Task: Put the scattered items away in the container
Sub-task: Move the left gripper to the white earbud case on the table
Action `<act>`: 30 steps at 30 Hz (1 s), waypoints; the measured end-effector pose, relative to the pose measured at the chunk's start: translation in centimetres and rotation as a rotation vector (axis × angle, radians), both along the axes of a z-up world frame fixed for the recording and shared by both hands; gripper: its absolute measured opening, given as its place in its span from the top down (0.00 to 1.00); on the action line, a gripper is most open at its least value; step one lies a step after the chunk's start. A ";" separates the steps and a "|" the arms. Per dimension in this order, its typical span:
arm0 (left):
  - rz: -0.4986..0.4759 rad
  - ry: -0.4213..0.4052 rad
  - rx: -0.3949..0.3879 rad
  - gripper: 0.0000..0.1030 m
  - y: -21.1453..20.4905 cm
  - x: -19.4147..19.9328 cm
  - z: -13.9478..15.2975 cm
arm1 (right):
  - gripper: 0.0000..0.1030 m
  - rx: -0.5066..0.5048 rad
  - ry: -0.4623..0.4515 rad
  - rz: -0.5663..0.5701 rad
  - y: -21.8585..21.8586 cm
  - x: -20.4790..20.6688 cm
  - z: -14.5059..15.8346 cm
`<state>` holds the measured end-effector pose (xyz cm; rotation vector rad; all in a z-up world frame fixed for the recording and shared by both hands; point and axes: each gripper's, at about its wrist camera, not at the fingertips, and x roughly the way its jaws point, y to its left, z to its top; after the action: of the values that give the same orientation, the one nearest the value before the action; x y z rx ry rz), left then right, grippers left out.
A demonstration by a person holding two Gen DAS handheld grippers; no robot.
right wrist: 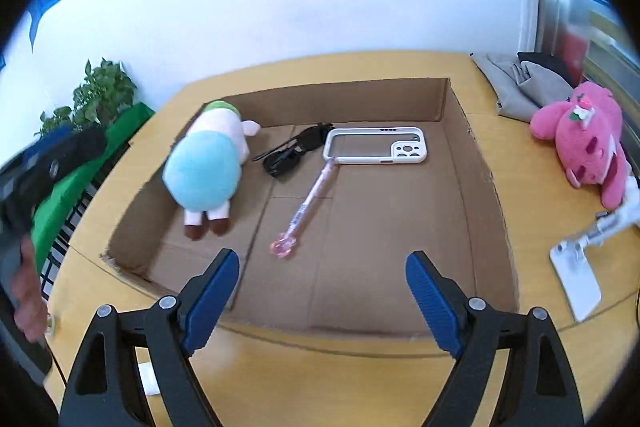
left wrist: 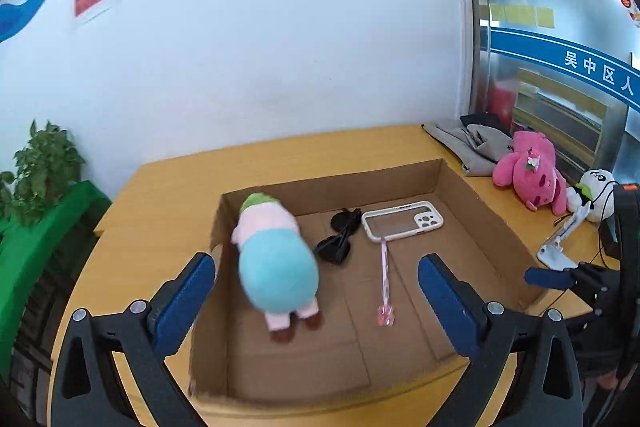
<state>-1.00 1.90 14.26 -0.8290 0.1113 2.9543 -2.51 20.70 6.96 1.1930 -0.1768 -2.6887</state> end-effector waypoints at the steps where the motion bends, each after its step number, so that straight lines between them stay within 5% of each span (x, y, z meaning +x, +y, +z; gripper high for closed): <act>1: 0.007 0.005 0.007 0.00 -0.4 0.9 -0.1 | 0.17 0.004 0.000 0.003 -0.3 0.5 0.0; 8: 0.032 0.006 0.037 0.00 -0.8 5.5 -1.0 | 0.17 0.055 0.029 -0.024 -1.6 3.2 0.2; 22: 0.044 -0.035 0.057 0.00 -0.7 8.0 -3.1 | 0.17 0.100 0.070 -0.038 -1.3 6.0 0.3; 30: 0.008 -0.262 0.025 0.00 -2.2 9.8 -11.2 | 0.17 0.017 -0.055 0.038 -2.4 6.6 -4.6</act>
<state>8.83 -0.26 3.05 -1.2036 0.0556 2.8156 4.09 18.28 2.37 1.2626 -0.1380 -2.6321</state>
